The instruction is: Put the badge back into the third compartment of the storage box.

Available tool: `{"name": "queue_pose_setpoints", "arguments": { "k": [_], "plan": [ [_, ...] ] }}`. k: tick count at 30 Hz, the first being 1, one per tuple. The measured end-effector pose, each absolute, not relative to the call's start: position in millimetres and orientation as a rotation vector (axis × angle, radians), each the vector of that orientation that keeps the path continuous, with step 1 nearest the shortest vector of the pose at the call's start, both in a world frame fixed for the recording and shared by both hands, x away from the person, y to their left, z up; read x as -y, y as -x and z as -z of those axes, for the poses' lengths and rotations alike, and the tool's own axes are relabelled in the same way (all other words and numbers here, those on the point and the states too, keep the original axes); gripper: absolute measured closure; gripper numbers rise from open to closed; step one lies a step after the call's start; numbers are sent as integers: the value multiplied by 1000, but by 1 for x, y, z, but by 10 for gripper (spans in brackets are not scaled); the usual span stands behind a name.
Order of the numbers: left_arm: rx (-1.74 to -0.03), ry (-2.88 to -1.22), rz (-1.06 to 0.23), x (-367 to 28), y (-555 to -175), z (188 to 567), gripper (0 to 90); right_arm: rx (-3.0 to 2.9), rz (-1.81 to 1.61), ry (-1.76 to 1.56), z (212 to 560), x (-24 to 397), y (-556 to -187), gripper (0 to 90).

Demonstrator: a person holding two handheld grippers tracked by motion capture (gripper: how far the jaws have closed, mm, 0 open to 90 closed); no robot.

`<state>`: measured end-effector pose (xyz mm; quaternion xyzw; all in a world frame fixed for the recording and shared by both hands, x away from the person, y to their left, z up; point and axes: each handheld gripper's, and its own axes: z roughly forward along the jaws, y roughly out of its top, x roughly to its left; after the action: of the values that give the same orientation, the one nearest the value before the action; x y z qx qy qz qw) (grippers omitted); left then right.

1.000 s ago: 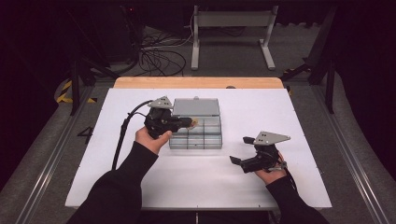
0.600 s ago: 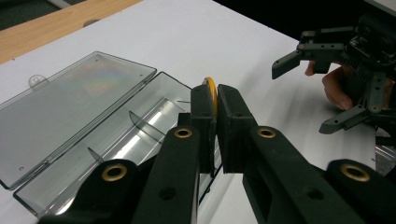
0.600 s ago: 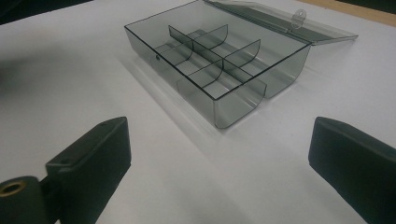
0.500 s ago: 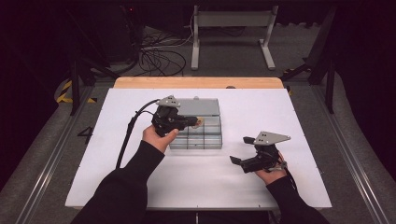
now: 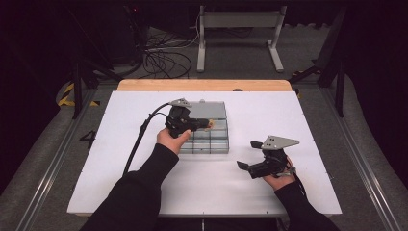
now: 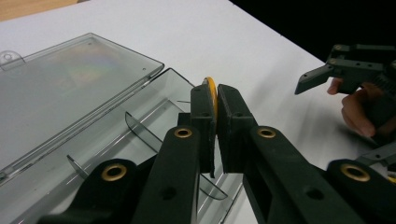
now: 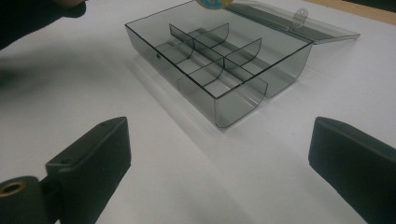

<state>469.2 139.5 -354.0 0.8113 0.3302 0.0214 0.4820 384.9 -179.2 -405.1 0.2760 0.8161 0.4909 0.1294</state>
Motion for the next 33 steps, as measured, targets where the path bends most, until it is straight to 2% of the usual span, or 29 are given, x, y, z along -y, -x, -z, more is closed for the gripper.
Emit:
{"name": "queue_pose_setpoints", "arguments": {
  "k": [14,21,33],
  "plan": [
    [-895,-2000,-53,-121,-480,370,863,-2373,-1424,-798,405,180,-385,62],
    [-898,-2043,-99,-107,-483,373,862,-2374,-1418,-794,405,180,-386,62],
    [-929,-2084,-80,-90,-490,381,862,-2376,-1417,-790,405,180,-385,62]
  ]
}}
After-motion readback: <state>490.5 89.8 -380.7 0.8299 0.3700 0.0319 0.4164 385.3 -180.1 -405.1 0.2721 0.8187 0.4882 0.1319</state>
